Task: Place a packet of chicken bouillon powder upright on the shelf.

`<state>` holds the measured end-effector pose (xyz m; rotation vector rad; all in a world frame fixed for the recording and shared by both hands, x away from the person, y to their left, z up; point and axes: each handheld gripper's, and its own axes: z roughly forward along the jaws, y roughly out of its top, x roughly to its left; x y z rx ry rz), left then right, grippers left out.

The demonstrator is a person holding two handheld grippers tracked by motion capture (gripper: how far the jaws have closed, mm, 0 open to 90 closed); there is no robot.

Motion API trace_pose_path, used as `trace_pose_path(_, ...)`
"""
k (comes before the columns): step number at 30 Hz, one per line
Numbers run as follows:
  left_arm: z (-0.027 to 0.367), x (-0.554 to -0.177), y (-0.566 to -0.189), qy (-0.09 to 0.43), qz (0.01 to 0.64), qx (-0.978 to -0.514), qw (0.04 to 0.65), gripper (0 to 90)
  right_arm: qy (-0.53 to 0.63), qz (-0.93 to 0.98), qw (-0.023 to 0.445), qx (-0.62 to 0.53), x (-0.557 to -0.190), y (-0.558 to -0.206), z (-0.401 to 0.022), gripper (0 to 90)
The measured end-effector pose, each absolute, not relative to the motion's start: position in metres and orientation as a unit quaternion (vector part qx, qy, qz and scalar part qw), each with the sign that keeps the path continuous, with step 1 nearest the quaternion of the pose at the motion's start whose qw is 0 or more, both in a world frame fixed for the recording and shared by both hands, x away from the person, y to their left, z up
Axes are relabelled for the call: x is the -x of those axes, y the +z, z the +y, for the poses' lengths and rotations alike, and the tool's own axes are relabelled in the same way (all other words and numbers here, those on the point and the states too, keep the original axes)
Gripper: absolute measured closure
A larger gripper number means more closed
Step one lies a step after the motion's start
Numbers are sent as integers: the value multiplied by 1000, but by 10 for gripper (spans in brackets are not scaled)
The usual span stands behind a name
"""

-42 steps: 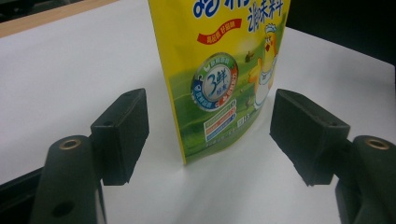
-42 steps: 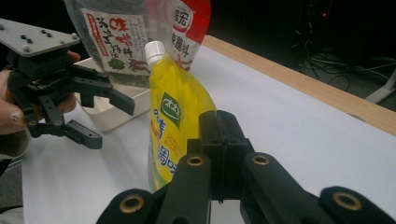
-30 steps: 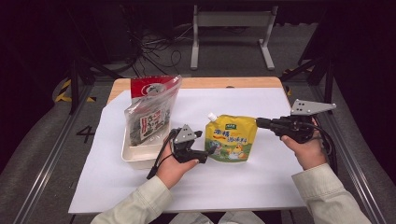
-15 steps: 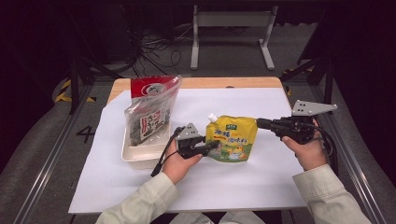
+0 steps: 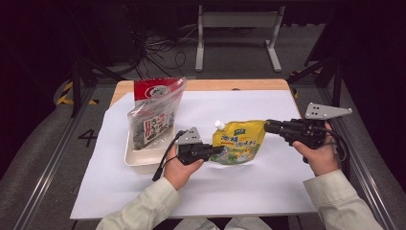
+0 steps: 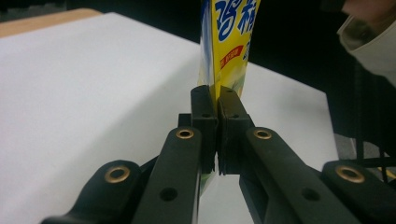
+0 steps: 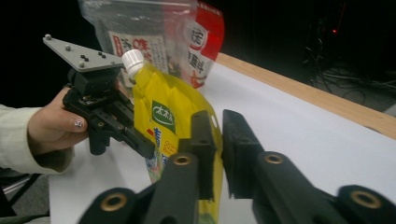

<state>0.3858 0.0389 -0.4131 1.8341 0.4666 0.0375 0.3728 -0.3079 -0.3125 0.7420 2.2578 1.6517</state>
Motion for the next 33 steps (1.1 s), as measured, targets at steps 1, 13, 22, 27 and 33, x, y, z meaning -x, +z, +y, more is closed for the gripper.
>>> trace_pose_path(1, 39, -385, -412, 12, 197, -782, 591, 875, 566, 774, 123, -254, -373, -313, -308, 735)
trace_pose_path(13, 45, -380, -396, -11, 149, -770, 620, 874, 546, 810, 80, -197, -370, -319, -276, 736)
trace_pose_path(22, 47, -380, -394, -2, 150, -769, 621, 869, 540, 819, 84, -175, -369, -317, -270, 842)
trace_pose_path(27, 48, -381, -394, -2, 149, -762, 630, 770, 542, 820, 78, -168, -367, -314, -271, 875)
trace_pose_path(33, 45, -379, -393, -1, 144, -756, 639, 656, 546, 820, 64, -159, -367, -315, -266, 886)
